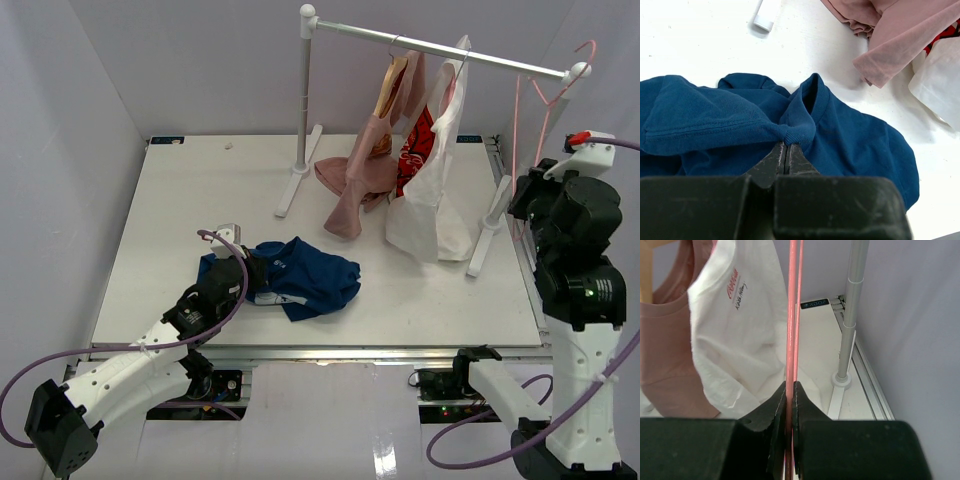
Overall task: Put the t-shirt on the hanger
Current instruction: Pick up the hanger from the clothesline.
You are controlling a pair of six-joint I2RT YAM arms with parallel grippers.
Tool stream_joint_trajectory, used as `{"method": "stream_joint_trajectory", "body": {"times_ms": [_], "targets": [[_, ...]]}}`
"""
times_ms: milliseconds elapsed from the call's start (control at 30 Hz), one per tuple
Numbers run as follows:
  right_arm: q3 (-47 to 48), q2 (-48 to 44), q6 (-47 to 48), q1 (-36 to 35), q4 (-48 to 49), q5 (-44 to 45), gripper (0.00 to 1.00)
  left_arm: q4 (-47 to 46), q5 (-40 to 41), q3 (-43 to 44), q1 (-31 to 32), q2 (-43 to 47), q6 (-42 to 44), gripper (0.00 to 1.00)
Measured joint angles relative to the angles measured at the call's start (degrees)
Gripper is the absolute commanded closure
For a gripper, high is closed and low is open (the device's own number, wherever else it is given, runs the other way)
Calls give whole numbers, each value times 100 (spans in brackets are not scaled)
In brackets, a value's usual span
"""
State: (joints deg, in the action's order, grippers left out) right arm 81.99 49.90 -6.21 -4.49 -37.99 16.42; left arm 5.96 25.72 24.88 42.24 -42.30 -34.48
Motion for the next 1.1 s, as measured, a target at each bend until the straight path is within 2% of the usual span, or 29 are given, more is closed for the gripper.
{"method": "stream_joint_trajectory", "body": {"times_ms": [233,467,633,833,933,1100], "targets": [[439,-200,-116,2,-469,-658,92,2,17,0,0,0,-6,100],[370,-244,-76,15,-199,-2532,92,97,28,32,0,0,-125,100],[252,-243,-68,33,-8,-3247,92,365,86,222,0,-15,-289,100],[565,234,-169,35,124,-3605,92,487,107,383,0,-31,-470,100],[1050,522,-295,35,-17,-3585,92,566,105,400,0,-63,-529,100],[2212,867,-416,35,-794,-3441,92,661,112,417,0,-68,-565,100]]}}
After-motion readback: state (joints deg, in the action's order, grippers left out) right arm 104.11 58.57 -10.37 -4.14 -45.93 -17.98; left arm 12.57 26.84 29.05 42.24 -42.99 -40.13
